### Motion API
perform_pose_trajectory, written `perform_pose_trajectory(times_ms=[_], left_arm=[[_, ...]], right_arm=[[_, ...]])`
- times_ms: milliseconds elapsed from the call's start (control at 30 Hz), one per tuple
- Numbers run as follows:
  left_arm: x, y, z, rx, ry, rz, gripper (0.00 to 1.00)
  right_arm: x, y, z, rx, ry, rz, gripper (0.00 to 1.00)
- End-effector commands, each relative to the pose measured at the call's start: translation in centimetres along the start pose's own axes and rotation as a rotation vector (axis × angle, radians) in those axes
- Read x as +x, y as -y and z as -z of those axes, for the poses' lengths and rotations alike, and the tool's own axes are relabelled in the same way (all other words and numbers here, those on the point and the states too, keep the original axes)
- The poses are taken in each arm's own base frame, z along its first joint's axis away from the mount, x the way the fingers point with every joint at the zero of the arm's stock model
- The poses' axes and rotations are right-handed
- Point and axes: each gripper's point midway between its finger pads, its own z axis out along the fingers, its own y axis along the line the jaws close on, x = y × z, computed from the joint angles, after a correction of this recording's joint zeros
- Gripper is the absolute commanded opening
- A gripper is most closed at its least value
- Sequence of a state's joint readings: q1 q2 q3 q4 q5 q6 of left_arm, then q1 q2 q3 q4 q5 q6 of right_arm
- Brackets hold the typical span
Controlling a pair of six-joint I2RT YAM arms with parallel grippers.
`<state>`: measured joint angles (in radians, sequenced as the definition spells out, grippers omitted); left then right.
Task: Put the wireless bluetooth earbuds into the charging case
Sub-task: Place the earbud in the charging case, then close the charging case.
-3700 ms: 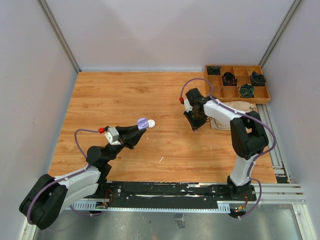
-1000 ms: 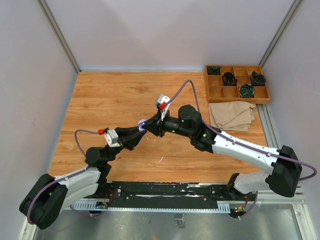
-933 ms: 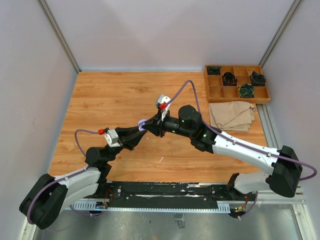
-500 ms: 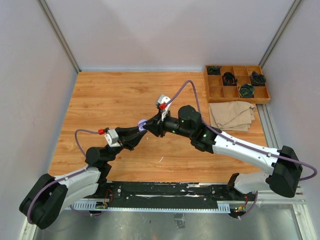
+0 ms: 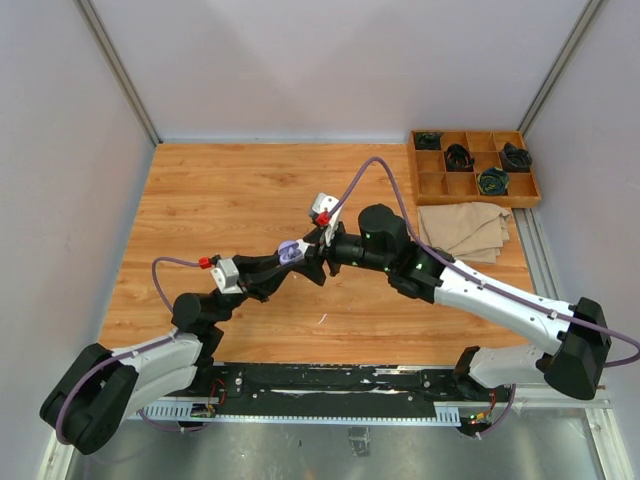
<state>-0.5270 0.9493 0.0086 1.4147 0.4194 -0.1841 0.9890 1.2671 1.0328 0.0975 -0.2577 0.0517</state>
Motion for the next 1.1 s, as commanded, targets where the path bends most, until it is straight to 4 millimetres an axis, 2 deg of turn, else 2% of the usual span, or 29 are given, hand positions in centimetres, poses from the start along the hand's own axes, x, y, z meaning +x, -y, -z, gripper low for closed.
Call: perform_pose_trajectory(times_ms=[0, 100, 300, 433, 1067], left_arm=[[0.6, 0.9, 0.8, 0.035, -0.007, 0.000, 0.00], [0.8, 1.1, 0.6, 0.053, -0.014, 0.006, 0.00], [0.9, 1.6, 0.5, 0.082, -0.020, 0.014, 0.00], [1.0, 1.9, 0.5, 0.102, -0.024, 0.019, 0.00], [1.0, 3.3, 0.3, 0.189, -0.032, 0.031, 0.00]], right_arm=[[-1.8, -0.4, 2.4, -0.093, -0.031, 0.125, 0.72], [-1.4, 0.0, 3.1, -0.109, -0.071, 0.132, 0.75], [-1.3, 3.6, 3.6, 0.092, -0.096, 0.124, 0.75], [-0.6, 4.5, 3.2, 0.129, -0.119, 0.123, 0.75], [-0.5, 4.1, 1.0, 0.071, -0.109, 0.097, 0.75]])
